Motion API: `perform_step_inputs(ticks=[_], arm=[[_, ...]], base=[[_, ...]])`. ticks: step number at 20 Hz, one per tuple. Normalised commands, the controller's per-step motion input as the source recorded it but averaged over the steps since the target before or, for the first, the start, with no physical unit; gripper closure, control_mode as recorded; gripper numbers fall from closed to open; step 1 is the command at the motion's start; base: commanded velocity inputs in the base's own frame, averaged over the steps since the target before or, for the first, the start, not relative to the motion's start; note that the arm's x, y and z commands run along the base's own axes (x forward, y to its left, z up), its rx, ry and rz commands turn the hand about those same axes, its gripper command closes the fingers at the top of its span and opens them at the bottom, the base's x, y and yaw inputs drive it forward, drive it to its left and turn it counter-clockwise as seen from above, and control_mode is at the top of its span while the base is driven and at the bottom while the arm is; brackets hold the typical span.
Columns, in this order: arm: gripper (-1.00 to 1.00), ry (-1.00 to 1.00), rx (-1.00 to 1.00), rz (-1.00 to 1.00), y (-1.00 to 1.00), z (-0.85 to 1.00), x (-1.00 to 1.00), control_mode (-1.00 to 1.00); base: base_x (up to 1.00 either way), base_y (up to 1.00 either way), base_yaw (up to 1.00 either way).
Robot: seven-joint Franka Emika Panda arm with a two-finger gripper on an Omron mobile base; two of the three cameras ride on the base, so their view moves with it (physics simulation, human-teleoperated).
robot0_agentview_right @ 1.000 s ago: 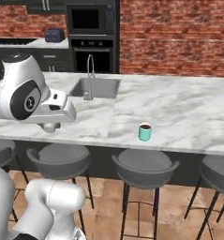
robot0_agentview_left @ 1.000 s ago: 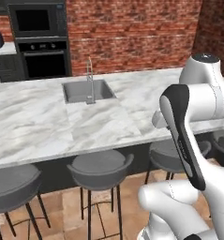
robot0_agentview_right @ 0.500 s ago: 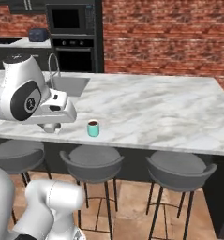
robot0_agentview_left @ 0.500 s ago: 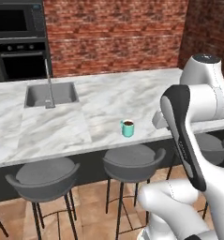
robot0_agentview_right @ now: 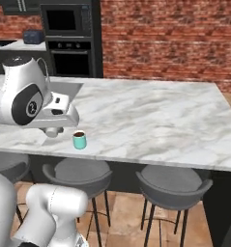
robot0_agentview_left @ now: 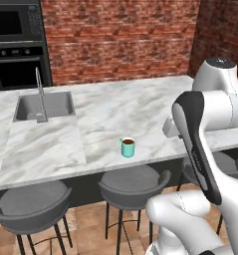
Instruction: Pick up the marshmallow and place it in the cup of hot chocolate on the dining counter.
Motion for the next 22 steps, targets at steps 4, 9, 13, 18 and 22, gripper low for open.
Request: perform_step_inputs(ticks=[4, 9, 13, 18, 22], arm=[[1.0, 0.0, 0.0, 0.0, 0.0, 0.0, 0.0, 1.0], [1.0, 0.0, 0.0, 0.0, 0.0, 0.0, 0.0, 1.0], [1.0, 0.08, 0.0, 0.06, 0.04, -0.34, 0.48, -1.0], [1.0, 0.14, 0.0, 0.16, 0.1, -0.41, 0.97, -1.0], [1.0, 0.22, 0.0, 0.23, 0.13, -0.57, 0.98, -1.0]], base=[[0.76, 0.19, 0.02], [0.5, 0.0, 0.03], [0.15, 0.01, 0.01], [0.0, 0.0, 0.0], [0.0, 0.0, 0.0]])
